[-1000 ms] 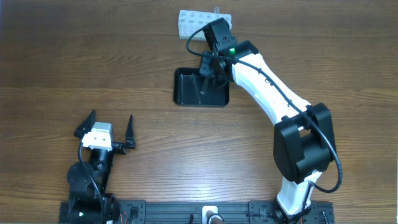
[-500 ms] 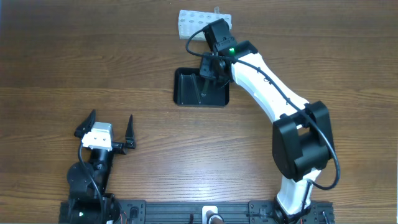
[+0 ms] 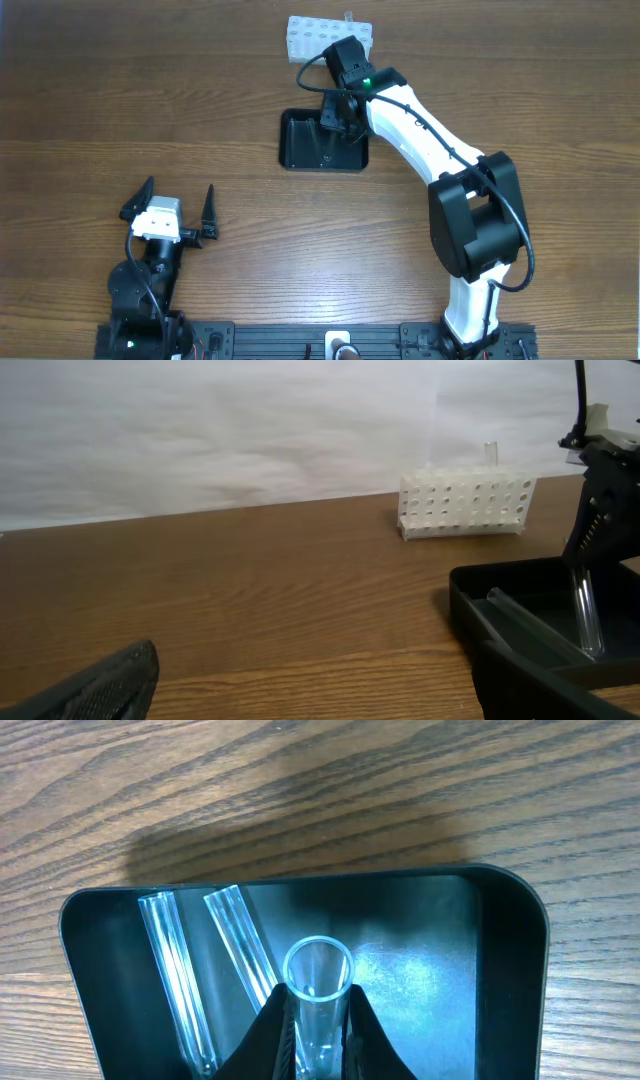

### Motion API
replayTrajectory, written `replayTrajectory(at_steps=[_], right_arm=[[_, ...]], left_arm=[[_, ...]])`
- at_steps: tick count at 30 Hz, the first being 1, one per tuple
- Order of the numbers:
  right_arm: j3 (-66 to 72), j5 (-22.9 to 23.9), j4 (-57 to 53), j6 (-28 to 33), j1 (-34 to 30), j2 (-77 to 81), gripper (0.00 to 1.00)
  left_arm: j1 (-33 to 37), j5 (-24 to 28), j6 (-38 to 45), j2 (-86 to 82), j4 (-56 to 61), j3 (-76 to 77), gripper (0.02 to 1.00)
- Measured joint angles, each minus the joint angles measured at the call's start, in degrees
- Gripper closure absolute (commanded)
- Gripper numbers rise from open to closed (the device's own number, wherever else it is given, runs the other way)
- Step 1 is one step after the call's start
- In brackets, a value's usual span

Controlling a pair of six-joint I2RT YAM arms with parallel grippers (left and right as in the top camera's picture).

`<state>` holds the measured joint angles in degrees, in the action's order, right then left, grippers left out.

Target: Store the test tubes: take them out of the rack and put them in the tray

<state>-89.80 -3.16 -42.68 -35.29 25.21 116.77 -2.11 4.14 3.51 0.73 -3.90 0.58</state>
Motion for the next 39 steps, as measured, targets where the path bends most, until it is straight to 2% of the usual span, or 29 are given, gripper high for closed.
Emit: replayTrajectory(at_steps=[9, 11, 19, 22, 34, 39], right_arm=[[0.0, 0.02, 0.48, 0.0, 0.0, 1.05, 0.858], [0.0, 0.02, 0.9, 0.02, 0.0, 1.73, 0.79], [0.0, 0.04, 1.44, 0.0, 0.0, 3.58, 0.689], [0.0, 0.04, 1.53, 0.09, 0.0, 3.58, 0.623], [0.0, -1.49, -2.14, 0.22, 0.0, 3.08, 0.608], [0.0, -1.07, -2.62, 1.51, 0.17, -2.51, 0.584]], left_arm=[[0.0, 0.0, 0.0, 0.0, 0.0, 0.0, 0.018], [0.0, 0.0, 0.0, 0.0, 0.0, 0.0, 0.018], [0.0, 0.0, 0.0, 0.0, 0.0, 0.0, 0.018], [0.0, 0.0, -0.02, 0.0, 0.0, 0.0, 0.018], [0.0, 0.0, 0.0, 0.0, 0.0, 0.0, 0.018], [0.0, 0.0, -0.02, 0.0, 0.0, 0.0, 0.018]])
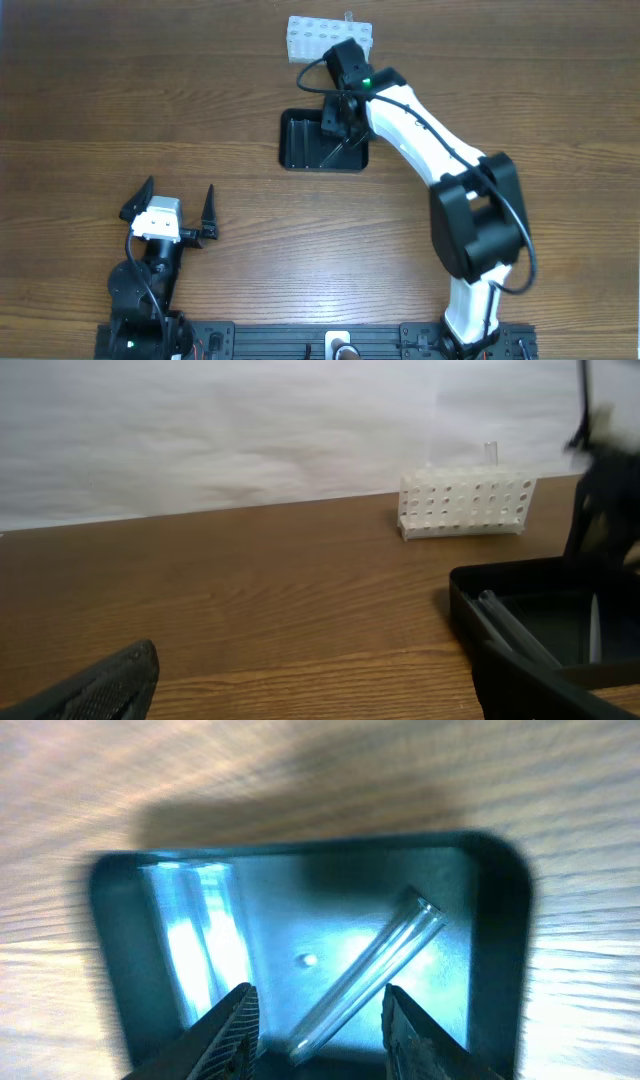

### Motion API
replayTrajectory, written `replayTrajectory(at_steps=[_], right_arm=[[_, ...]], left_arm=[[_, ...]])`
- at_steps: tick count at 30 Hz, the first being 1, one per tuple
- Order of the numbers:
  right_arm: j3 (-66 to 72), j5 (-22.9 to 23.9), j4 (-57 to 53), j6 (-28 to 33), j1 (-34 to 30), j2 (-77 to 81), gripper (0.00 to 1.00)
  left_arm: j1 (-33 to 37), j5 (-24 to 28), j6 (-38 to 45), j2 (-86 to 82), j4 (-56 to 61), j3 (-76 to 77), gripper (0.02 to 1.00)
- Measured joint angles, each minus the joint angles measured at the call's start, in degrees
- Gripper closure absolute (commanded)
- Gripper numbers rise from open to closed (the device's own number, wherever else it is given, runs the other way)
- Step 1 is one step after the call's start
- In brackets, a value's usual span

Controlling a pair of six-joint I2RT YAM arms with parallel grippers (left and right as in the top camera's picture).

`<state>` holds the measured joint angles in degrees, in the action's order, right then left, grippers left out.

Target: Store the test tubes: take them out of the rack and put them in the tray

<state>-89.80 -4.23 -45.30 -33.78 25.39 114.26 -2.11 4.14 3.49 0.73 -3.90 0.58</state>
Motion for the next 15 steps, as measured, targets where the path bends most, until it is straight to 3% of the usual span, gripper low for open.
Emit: replayTrajectory(at_steps=[4, 7, 15], right_arm=[[0.0, 2.71, 0.48, 1.46, 0.22, -7.69, 0.527], [-0.17, 7.78, 1.75, 3.13, 0.22, -13.42, 0.505], [-0.59, 16.52, 7.5, 7.08, 0.22, -13.64, 0.498]], left_arm=[[0.0, 0.0, 0.02, 0.0, 0.0, 0.0, 0.018], [0.0, 0.0, 0.02, 0.0, 0.0, 0.0, 0.02], [0.0, 0.0, 0.02, 0.0, 0.0, 0.0, 0.018]])
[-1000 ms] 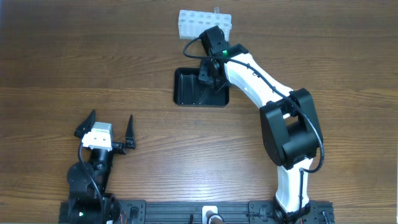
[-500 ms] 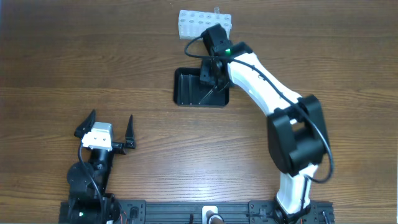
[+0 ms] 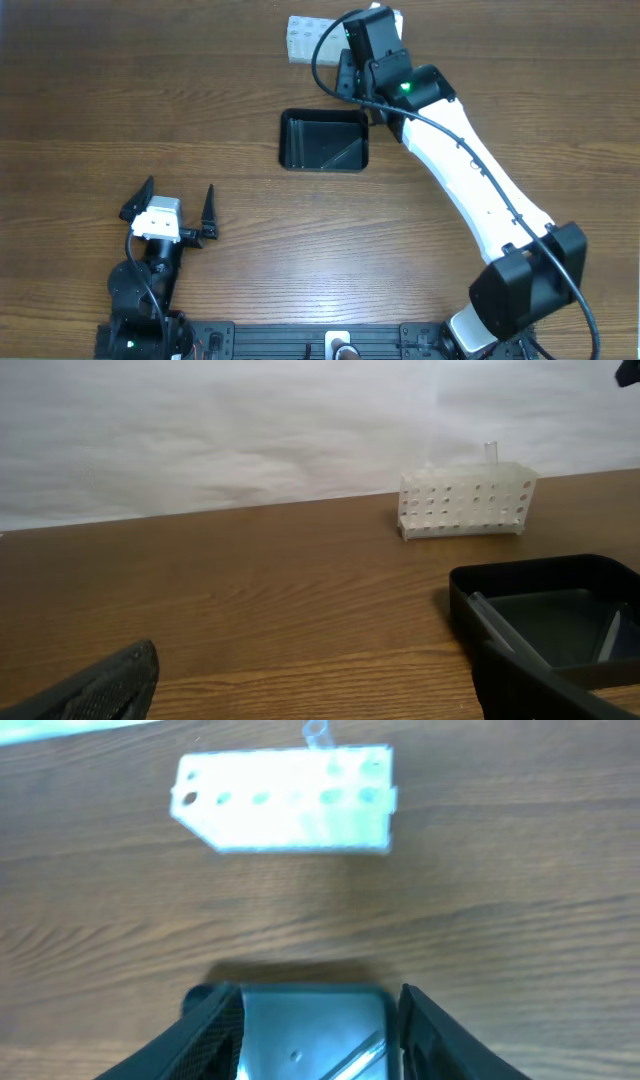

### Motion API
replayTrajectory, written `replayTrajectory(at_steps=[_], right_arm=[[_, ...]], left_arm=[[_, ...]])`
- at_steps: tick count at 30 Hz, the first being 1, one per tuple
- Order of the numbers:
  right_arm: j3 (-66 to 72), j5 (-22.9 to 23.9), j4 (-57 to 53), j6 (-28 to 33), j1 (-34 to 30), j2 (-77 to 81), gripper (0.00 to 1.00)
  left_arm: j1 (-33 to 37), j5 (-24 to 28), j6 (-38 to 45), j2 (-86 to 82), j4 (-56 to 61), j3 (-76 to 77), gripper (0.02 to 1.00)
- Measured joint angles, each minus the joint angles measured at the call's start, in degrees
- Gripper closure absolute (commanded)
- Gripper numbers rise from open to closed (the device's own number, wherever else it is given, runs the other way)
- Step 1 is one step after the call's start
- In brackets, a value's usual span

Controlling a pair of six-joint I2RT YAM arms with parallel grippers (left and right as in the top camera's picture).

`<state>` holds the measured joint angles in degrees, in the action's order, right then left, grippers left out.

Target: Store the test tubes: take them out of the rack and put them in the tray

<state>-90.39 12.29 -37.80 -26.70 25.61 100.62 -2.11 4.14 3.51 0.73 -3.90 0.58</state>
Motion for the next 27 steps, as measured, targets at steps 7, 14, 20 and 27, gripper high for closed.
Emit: replayTrajectory(at_steps=[7, 14, 20, 27], right_arm=[[0.0, 5.75, 6.34, 3.72, 0.07, 4.9, 0.474], [0.07, 8.79, 15.69, 5.95, 0.17, 11.23, 0.467], [0.13, 9.51, 23.5, 9.07, 0.31, 13.49, 0.459], [0.13, 10.54, 27.98, 11.1, 0.28, 16.85, 0.452]], left_arm=[[0.0, 0.0, 0.0, 0.0, 0.0, 0.0, 0.018], [0.0, 0.0, 0.0, 0.0, 0.0, 0.0, 0.018], [0.0, 0.0, 0.0, 0.0, 0.0, 0.0, 0.018], [0.0, 0.0, 0.0, 0.0, 0.0, 0.0, 0.018]])
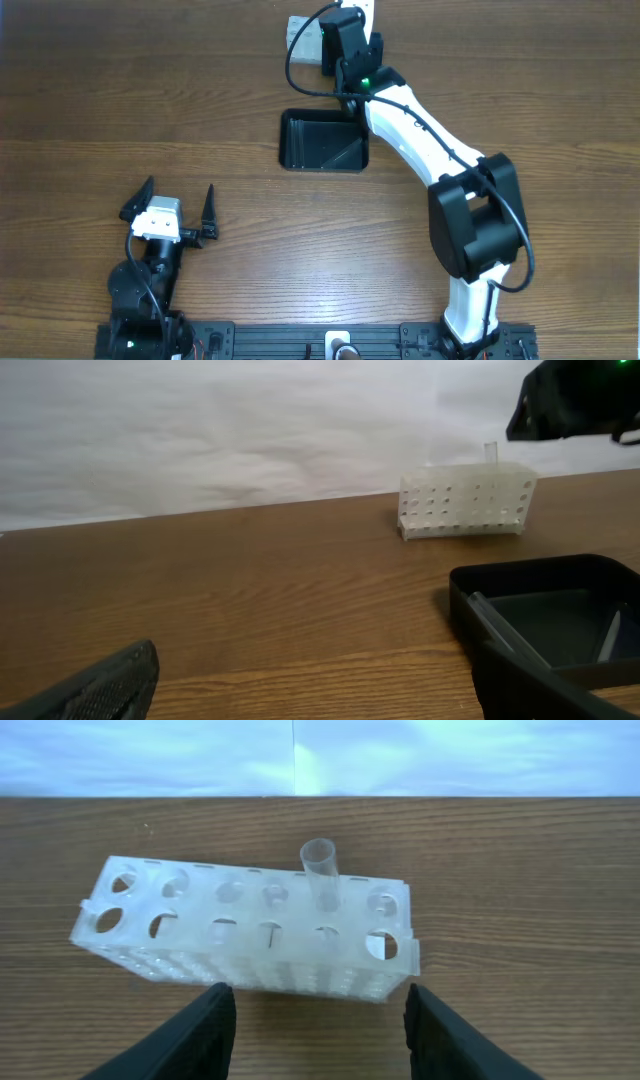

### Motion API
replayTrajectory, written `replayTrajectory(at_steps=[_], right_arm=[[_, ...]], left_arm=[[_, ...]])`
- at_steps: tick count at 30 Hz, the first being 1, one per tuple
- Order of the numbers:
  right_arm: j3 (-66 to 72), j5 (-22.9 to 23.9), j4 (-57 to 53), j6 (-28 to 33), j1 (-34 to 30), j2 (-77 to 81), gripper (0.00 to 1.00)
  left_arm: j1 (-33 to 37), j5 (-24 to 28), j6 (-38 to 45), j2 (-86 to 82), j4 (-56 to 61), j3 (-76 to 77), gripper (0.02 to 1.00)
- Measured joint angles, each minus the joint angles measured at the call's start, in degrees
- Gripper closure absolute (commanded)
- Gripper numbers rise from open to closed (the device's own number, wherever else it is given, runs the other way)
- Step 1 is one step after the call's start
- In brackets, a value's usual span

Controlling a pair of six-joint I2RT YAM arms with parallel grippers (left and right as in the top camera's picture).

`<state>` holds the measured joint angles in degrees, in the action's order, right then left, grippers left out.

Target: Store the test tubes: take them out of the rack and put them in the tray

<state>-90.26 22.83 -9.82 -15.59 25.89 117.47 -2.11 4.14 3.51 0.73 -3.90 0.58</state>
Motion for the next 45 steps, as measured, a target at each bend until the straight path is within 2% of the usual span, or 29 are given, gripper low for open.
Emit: replayTrajectory(at_steps=[16, 35, 45], right_arm=[[0.0, 0.28, 10.56, 5.09, -2.64, 3.69, 0.432], [0.0, 0.31, 21.62, 7.85, -2.99, 9.22, 0.443], [-0.07, 0.31, 23.21, 8.35, -3.19, 12.41, 0.448]], left_arm=[[0.0, 0.0, 0.0, 0.0, 0.0, 0.0, 0.018], [0.0, 0.0, 0.0, 0.0, 0.0, 0.0, 0.018], [0.0, 0.0, 0.0, 0.0, 0.0, 0.0, 0.018]])
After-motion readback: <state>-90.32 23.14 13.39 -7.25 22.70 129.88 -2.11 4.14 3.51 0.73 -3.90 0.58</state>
